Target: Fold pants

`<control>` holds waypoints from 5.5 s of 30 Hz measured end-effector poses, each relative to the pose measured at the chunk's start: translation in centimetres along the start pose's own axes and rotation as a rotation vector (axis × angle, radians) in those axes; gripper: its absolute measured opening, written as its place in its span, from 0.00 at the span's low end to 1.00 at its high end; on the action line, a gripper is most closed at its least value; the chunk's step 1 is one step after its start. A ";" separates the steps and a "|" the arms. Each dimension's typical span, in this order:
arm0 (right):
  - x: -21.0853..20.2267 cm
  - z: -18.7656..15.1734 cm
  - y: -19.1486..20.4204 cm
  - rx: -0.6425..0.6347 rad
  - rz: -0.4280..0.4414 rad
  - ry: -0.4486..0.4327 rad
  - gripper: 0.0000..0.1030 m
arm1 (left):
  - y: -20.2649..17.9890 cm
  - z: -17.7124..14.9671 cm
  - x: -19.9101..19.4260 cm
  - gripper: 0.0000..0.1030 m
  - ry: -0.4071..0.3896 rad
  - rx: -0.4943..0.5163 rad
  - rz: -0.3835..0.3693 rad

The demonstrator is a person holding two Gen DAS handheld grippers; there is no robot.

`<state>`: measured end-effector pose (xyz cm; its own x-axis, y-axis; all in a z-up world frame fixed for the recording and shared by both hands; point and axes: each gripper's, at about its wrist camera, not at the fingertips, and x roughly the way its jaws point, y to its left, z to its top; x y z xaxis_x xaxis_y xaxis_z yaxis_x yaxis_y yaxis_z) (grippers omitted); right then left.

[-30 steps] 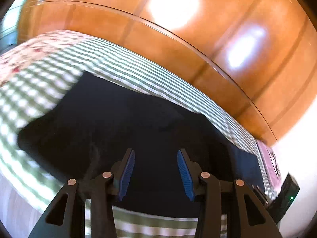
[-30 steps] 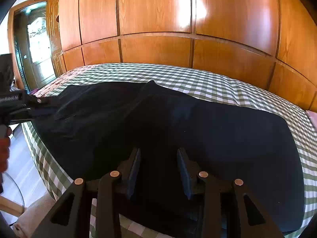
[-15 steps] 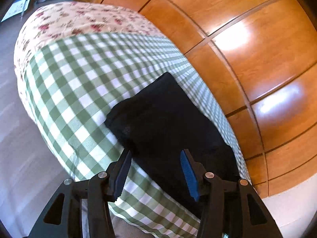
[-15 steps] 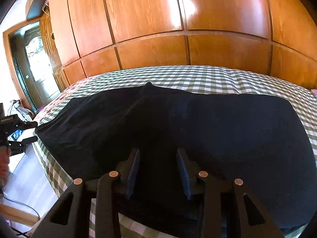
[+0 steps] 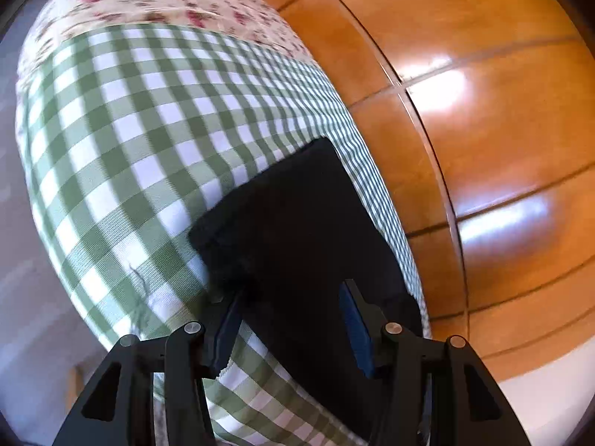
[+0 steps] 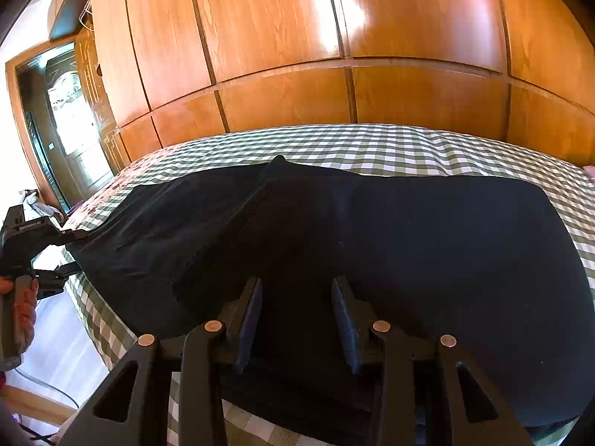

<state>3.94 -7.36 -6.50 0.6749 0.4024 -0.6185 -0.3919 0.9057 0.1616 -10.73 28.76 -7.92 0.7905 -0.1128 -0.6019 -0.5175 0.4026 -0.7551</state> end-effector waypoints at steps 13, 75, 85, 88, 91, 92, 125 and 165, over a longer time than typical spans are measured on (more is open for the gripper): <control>0.0 0.0 -0.1 0.006 -0.007 0.001 0.39 | -1.1 -0.6 0.1 0.45 -0.064 0.098 0.135; -13.9 -1.7 -20.4 0.549 -0.147 -0.127 0.64 | -31.0 -34.3 7.0 0.14 0.393 1.123 -0.464; -13.8 -2.2 -20.8 0.600 -0.142 -0.118 0.64 | -29.0 -37.4 7.7 0.61 0.598 1.195 -0.505; -14.1 -1.7 -20.3 0.576 -0.146 -0.133 0.64 | -28.8 -36.7 6.3 0.62 0.599 1.240 -0.542; -14.2 -1.0 -19.5 0.549 -0.116 -0.155 0.64 | -28.7 -33.9 5.1 0.62 0.529 1.193 -0.541; -14.1 -0.7 -19.3 0.540 -0.100 -0.156 0.64 | -28.7 -32.7 4.9 0.62 0.501 1.165 -0.537; -7.8 5.9 -15.3 0.260 -0.024 0.019 0.16 | -24.5 -21.6 9.2 0.66 0.227 1.056 0.016; -4.6 9.3 -11.3 0.036 -0.148 0.059 0.26 | -30.2 -22.2 14.2 0.46 0.282 1.248 0.091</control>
<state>11.11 -18.24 1.64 0.6852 0.2568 -0.6816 -0.2676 0.9591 0.0923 8.87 -5.18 0.53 0.5934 -0.1658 -0.7876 0.2116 0.9763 -0.0461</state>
